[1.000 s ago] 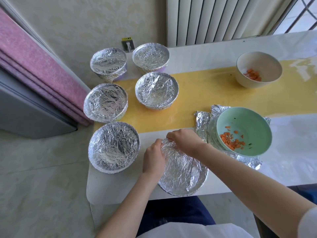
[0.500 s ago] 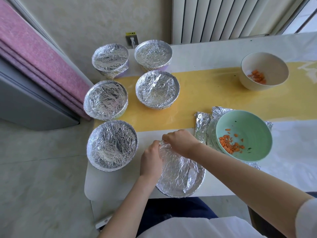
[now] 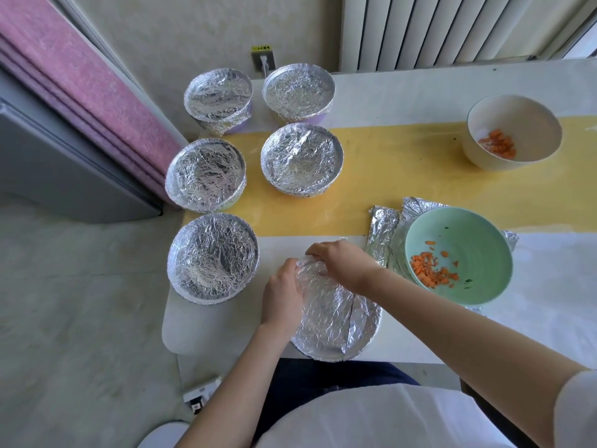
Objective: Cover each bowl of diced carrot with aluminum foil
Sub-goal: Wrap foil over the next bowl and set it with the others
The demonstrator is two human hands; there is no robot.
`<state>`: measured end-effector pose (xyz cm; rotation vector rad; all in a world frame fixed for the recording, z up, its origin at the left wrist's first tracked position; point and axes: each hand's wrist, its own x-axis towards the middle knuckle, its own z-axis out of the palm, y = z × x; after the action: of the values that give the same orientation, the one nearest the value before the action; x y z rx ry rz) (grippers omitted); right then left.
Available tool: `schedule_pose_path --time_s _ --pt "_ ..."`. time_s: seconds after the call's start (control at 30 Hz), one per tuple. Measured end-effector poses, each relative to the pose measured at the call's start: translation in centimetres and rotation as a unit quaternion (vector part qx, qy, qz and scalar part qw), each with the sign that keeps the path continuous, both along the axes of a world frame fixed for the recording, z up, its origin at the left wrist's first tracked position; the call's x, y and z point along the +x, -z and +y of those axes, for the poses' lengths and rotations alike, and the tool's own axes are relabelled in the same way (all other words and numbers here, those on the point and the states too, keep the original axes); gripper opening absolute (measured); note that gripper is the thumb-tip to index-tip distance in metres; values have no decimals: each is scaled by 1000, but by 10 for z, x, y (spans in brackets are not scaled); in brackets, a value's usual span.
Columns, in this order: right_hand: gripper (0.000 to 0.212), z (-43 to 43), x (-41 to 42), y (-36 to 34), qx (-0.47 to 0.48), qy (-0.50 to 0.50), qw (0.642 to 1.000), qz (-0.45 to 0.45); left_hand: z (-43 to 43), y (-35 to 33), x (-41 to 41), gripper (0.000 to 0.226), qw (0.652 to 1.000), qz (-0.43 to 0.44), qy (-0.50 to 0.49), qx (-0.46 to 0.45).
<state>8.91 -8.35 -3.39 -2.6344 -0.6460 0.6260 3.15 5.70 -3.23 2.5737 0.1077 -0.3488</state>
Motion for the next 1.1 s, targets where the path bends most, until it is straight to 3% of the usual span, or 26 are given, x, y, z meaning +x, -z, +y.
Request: schedule_pose_path --time_s 0.13,0.27,0.4,0.53,0.63,0.77,0.9,1.1 --pt "45 -7 -4 2 70 53 996 -10 -4 1 -14 57 995 11 -85 -44" --pt "31 -18 -3 -1 96 59 992 -52 -8 -1 -31 47 990 10 -127 -63" --pt "27 -20 1 -3 64 43 996 -53 -5 -2 -24 36 993 -5 -109 -50" --pt "27 -19 5 -1 5 33 999 -42 -8 -4 -1 30 990 -80 -64 -95" --pt "27 -17 6 -2 -39 -8 998 -56 -12 2 11 19 990 -115 -34 -76" --pt "28 -15 9 -2 -67 -56 991 -98 -13 6 14 20 989 -140 -20 -49" --pt "36 -12 6 -10 -69 -77 990 -101 -15 10 13 22 989 -135 -34 -51" --pt "29 -6 7 -19 -116 -81 987 -73 -20 2 21 24 985 -61 -125 -106"
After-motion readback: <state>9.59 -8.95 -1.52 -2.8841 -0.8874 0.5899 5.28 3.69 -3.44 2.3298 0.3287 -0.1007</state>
